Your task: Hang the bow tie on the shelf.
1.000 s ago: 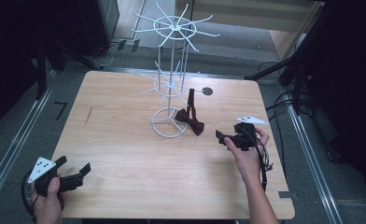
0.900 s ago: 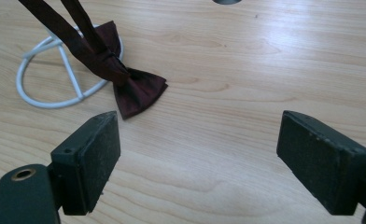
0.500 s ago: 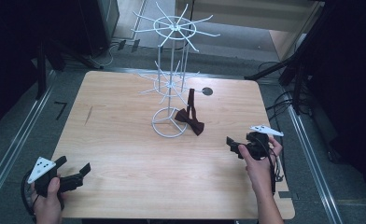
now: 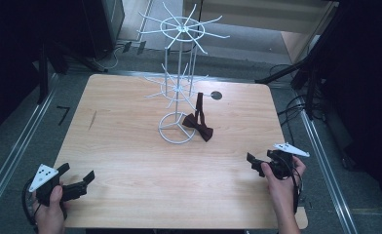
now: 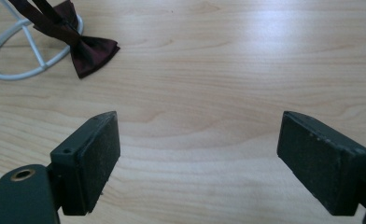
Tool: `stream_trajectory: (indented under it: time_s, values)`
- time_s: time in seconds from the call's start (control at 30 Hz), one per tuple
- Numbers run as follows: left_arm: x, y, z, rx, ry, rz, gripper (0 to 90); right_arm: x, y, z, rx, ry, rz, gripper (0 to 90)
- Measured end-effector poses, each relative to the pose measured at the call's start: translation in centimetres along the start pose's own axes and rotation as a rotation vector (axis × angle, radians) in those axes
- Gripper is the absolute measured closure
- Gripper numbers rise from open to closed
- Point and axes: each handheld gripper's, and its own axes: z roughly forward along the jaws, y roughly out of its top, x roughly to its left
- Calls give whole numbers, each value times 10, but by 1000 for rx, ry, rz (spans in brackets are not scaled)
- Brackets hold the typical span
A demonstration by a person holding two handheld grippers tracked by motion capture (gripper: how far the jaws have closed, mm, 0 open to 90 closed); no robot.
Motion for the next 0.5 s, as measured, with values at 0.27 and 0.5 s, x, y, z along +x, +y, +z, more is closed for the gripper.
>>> stream_trajectory:
  time_s: [0.27, 0.5]
  values:
    - [-1, 0, 0, 5, 5, 9, 4, -17, -28, -8, 6, -7, 24, 131]
    - [-1, 0, 0, 2, 7, 9, 4, -39, -51, -24, -4, -25, 63, 131]
